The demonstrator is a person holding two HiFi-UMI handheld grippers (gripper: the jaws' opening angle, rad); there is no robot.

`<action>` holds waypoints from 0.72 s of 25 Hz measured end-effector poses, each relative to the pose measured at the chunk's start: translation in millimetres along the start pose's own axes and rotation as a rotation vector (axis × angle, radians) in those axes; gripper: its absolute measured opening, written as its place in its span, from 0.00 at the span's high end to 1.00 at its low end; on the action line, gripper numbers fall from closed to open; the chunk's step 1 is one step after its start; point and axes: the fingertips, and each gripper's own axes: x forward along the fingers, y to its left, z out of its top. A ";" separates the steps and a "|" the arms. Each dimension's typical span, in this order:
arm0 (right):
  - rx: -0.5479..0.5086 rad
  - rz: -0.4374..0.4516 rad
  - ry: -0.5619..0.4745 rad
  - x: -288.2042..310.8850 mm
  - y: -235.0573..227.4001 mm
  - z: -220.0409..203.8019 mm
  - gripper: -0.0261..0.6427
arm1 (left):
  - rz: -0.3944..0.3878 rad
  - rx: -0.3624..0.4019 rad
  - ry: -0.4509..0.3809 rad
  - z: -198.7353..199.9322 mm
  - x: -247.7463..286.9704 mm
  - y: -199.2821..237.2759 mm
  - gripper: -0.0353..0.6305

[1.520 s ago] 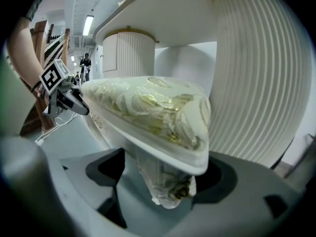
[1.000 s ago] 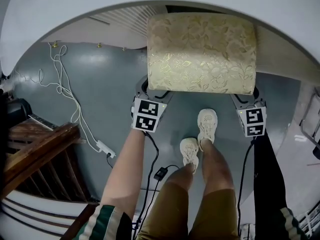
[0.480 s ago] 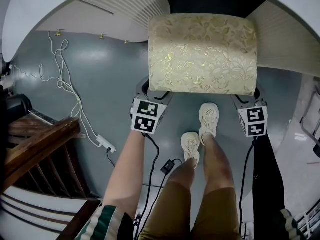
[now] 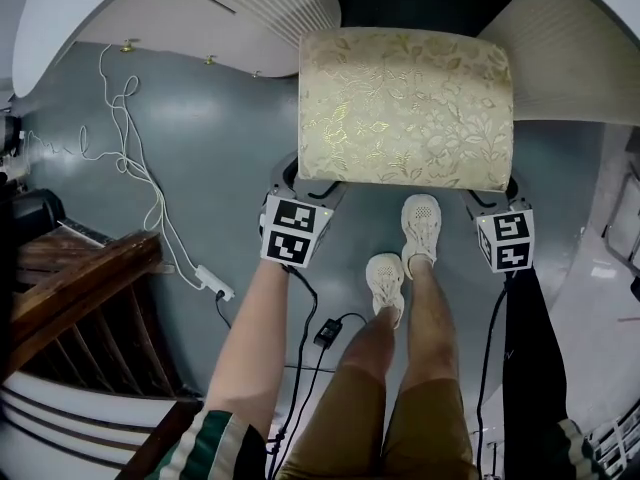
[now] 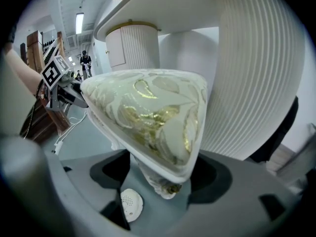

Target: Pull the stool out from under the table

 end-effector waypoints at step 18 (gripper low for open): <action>0.030 0.058 0.117 -3.5 2.9 8.1 0.42 | -0.033 -0.059 0.091 6.3 -11.7 4.5 0.41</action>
